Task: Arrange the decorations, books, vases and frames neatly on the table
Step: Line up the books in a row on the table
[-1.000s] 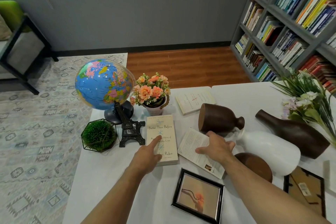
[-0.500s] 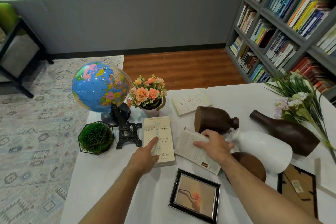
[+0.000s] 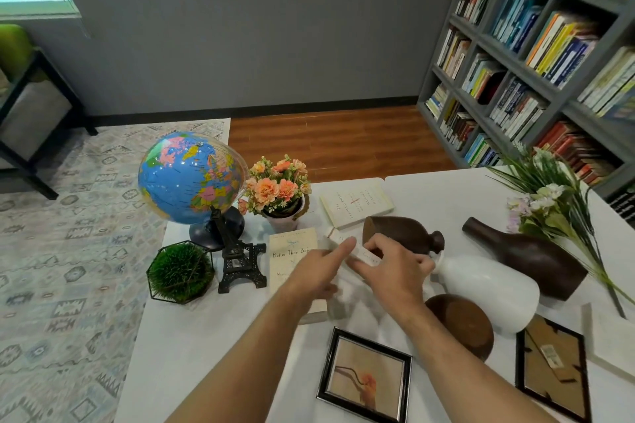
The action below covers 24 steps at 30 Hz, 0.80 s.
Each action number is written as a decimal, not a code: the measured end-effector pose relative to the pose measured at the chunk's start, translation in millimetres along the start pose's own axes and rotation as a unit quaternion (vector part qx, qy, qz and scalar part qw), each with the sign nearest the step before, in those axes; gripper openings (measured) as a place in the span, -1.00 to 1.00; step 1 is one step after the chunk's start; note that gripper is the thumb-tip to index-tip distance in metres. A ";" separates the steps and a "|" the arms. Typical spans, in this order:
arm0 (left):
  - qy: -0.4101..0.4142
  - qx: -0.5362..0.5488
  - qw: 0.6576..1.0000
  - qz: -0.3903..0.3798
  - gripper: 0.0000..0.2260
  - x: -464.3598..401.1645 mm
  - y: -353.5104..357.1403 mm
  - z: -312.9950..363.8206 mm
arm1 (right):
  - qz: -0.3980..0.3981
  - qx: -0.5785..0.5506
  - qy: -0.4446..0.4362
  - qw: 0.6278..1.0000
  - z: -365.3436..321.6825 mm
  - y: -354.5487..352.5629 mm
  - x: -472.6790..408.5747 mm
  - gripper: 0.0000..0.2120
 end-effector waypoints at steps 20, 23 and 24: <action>0.070 0.096 0.991 0.055 -0.76 -33.4 -46.5 -15.0 | -0.233 -0.384 0.272 0.851 41.1 72.2 34.5 -0.81; 0.108 -0.253 0.948 0.160 -0.63 -42.9 -63.3 -20.0 | -0.156 -0.329 0.231 0.902 46.6 64.1 29.0 -0.83; 0.090 -0.335 0.922 0.174 -0.56 -44.7 -65.8 -25.9 | -0.140 -0.316 0.222 0.912 48.3 62.8 27.4 -0.82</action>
Point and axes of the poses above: each hand's wrist, its own x-axis away from the middle knuckle, its own y-axis out of the palm, z = x × y, the point moved 8 cm from there along -x, towards the middle knuckle, and after that the axes turned 2 degrees about -y, right-handed, at the moved point
